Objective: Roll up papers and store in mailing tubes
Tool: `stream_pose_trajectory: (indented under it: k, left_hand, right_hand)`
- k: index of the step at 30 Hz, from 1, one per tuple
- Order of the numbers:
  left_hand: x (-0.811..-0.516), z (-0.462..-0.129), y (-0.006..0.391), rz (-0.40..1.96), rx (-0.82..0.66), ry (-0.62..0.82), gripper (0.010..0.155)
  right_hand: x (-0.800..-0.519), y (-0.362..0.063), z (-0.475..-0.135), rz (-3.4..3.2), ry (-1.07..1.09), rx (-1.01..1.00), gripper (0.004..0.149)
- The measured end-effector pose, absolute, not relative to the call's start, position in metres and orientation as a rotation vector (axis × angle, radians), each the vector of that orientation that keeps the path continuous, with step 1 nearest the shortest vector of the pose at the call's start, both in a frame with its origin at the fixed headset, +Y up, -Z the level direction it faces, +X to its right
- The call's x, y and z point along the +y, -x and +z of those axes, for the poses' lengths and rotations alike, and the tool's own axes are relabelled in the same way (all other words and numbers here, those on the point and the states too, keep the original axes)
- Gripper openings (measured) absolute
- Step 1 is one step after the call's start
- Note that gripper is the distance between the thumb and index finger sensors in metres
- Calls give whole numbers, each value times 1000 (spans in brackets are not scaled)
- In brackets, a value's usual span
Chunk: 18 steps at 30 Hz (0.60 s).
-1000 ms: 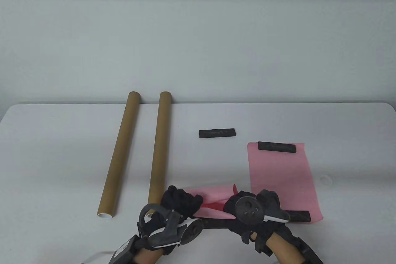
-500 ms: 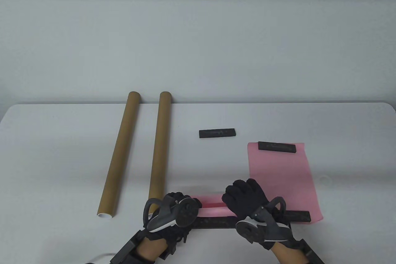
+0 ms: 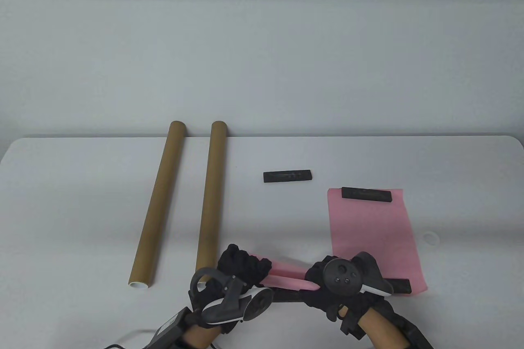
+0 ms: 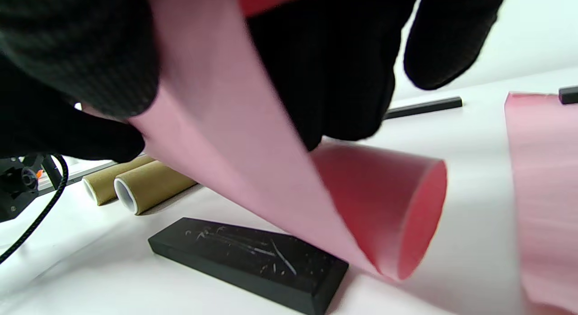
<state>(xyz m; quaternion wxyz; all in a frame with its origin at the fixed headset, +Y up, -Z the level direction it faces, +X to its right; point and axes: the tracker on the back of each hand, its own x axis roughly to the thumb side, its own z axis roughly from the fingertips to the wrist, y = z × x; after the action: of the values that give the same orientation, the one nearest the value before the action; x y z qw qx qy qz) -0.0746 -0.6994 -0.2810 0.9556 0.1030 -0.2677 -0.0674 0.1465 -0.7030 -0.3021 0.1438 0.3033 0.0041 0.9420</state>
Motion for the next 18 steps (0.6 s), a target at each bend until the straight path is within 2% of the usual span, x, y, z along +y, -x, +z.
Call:
stream_pose_trajectory:
  k: [3, 5, 7, 11, 15, 18]
  left_hand:
    - [-704, -292, 83, 40, -493, -72, 48]
    - [-711, -298, 88, 140, -478, 37, 45]
    - [-714, -301, 92, 184, -469, 72, 44]
    - [-713, -301, 93, 161, -469, 50, 46]
    - [-707, -292, 88, -21, -529, -116, 73]
    - [-704, -286, 81, -136, -573, -217, 77]
  right_hand:
    - [-696, -144, -289, 2834, -1020, -294, 80]
    - [-692, -141, -280, 2942, -1136, -522, 79]
    - [-694, -137, -276, 2985, -1153, -612, 68]
    - [-694, -133, -280, 2963, -1066, -534, 44]
    - [-696, -142, -292, 2853, -933, -268, 47]
    - [-700, -149, -299, 2757, -900, -90, 49]
